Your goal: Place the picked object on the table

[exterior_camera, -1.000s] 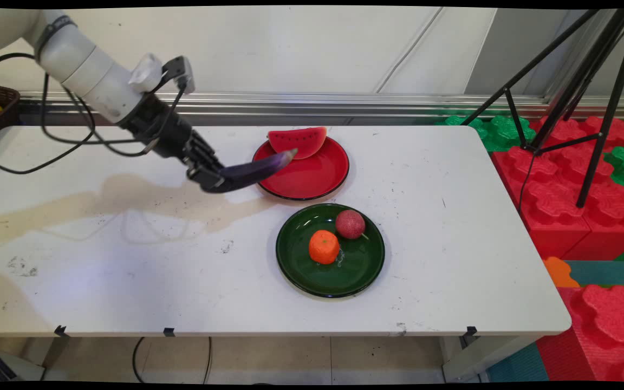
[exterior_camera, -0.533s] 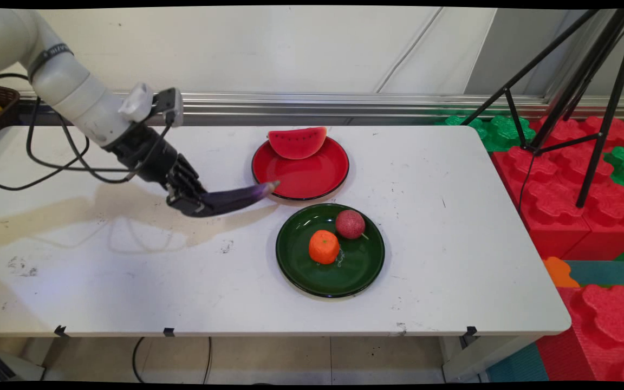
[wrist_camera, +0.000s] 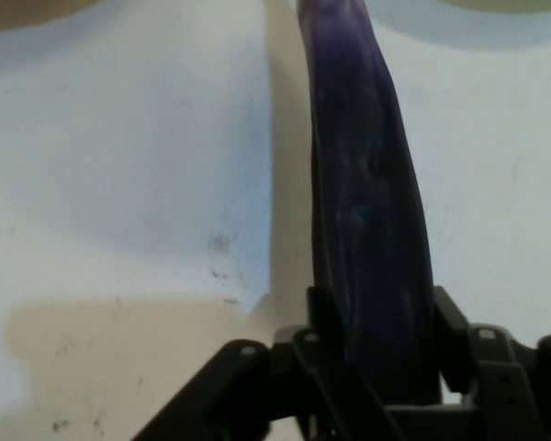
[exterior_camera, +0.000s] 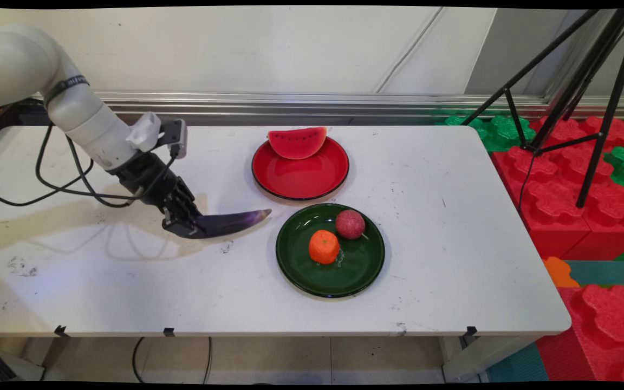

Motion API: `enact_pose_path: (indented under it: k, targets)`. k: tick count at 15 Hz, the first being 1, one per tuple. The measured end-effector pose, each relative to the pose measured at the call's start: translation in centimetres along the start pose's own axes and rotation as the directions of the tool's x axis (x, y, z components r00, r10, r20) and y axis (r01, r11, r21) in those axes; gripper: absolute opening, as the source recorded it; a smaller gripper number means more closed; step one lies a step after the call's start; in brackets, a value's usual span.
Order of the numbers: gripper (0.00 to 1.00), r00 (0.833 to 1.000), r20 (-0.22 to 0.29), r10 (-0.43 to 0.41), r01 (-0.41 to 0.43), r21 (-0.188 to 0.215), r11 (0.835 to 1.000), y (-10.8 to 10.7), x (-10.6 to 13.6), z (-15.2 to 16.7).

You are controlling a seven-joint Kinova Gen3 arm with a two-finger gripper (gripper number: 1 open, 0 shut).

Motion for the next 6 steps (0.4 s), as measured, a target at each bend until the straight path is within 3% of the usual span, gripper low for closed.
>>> enact_pose_path:
  k: [1, 6]
  targets:
    - [1.00, 1.000, 0.003, 0.000, 0.000, 0.000, 1.000, -0.04, -0.06, 0.27]
    - [1.00, 1.000, 0.008, -0.010, 0.010, 0.013, 1.000, -0.38, -0.37, 0.58]
